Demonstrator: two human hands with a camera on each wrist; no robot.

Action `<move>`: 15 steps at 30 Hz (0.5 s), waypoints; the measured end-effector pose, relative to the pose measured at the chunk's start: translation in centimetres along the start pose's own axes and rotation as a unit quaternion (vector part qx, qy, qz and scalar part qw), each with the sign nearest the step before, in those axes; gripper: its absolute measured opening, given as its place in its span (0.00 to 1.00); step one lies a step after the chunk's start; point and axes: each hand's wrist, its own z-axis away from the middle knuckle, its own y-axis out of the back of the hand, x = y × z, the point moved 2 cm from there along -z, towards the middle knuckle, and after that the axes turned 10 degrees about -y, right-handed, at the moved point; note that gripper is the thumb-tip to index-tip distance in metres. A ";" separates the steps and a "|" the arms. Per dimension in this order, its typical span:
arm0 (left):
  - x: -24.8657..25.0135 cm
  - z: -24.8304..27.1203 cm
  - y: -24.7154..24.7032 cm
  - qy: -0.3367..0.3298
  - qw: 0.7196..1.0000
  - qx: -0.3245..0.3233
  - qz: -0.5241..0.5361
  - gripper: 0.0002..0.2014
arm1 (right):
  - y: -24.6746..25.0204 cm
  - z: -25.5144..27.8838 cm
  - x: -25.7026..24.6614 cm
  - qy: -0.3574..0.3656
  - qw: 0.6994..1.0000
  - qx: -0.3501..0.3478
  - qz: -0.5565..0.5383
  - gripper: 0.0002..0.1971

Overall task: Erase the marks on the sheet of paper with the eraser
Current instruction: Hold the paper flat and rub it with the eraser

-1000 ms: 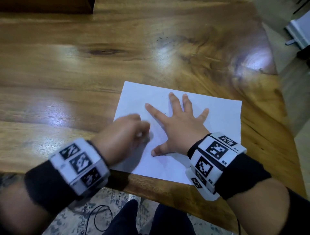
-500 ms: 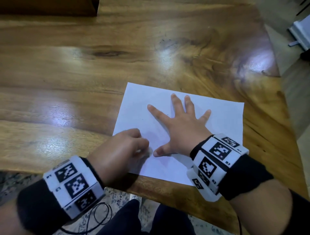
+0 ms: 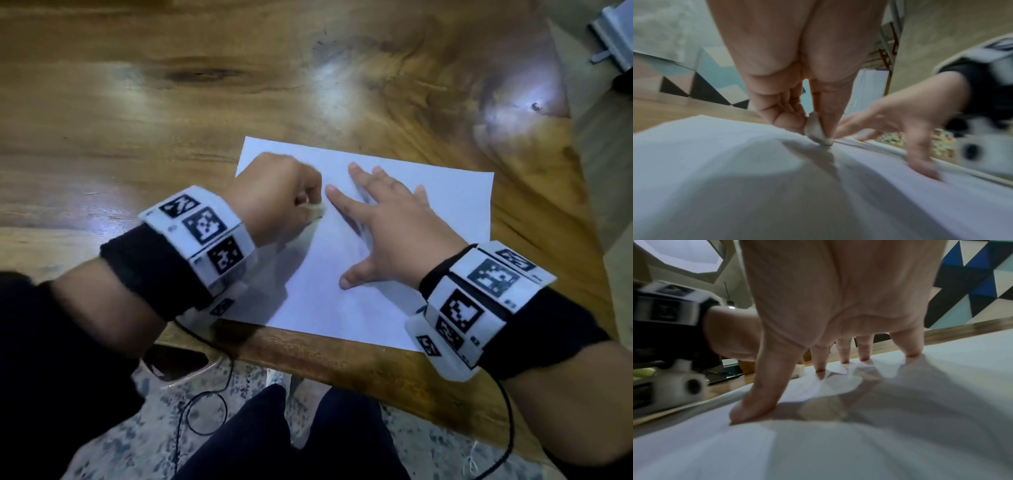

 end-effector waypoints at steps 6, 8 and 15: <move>0.8 4.2 -1.0 -0.079 0.990 -0.102 0.056 0.13 | -0.1 0.0 0.0 0.002 1.000 0.005 -0.005 0.61; -0.2 1.6 -0.1 -0.037 0.999 -0.018 0.014 0.06 | -0.2 -0.1 0.0 -0.001 1.000 0.007 -0.008 0.61; 0.7 5.0 -1.7 -0.096 0.983 -0.139 0.077 0.10 | -0.2 -0.1 0.0 -0.003 1.000 -0.001 -0.007 0.61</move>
